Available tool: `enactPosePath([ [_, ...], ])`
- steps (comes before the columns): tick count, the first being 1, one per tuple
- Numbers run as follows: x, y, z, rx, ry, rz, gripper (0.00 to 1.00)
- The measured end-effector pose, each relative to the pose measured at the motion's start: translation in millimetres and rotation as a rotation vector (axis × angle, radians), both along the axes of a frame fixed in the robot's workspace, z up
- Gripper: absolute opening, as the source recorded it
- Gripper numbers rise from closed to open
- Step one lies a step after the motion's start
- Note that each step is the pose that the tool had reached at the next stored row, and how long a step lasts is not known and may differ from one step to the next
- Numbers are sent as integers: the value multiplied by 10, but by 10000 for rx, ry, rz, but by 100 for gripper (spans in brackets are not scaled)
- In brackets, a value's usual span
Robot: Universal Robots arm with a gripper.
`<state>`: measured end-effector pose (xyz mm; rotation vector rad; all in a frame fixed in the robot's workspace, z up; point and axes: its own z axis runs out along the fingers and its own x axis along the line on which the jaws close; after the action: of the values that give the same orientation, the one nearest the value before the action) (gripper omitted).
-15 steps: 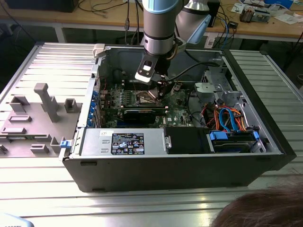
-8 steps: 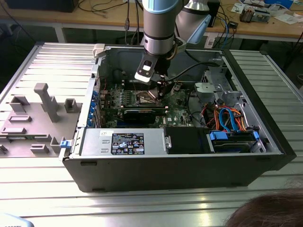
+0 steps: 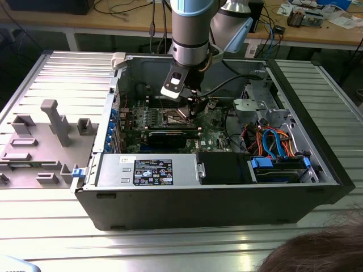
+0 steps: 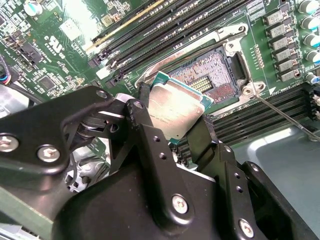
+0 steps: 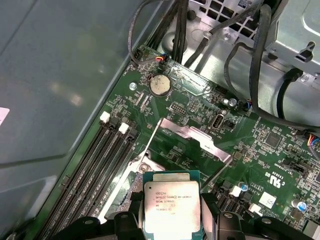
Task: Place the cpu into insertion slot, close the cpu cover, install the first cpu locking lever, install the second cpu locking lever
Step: 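Place the cpu into insertion slot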
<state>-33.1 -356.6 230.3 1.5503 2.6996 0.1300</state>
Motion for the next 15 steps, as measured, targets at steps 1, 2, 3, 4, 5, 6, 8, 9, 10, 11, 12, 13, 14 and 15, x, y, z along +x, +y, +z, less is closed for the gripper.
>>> enactPosePath([
  [1,0,0,0,0,-1,-21,55],
  [2,0,0,-1,1,0,-39,55],
  [3,0,0,0,0,-1,-54,55],
  [4,0,0,-1,0,-1,-66,55],
  [5,0,0,-1,1,-1,-79,55],
  [6,0,0,-1,0,0,-89,55],
  [8,0,0,-1,0,-1,-110,55],
  [9,0,0,-1,0,0,-128,55],
  [10,0,0,-1,0,-1,-137,55],
  [11,0,0,-1,0,-1,-152,55],
  [12,0,0,-1,0,-1,-162,55],
  [13,0,0,-1,0,-1,-173,55],
  [14,0,0,-1,1,-1,-189,55],
  [15,0,0,-1,0,-1,-203,55],
])
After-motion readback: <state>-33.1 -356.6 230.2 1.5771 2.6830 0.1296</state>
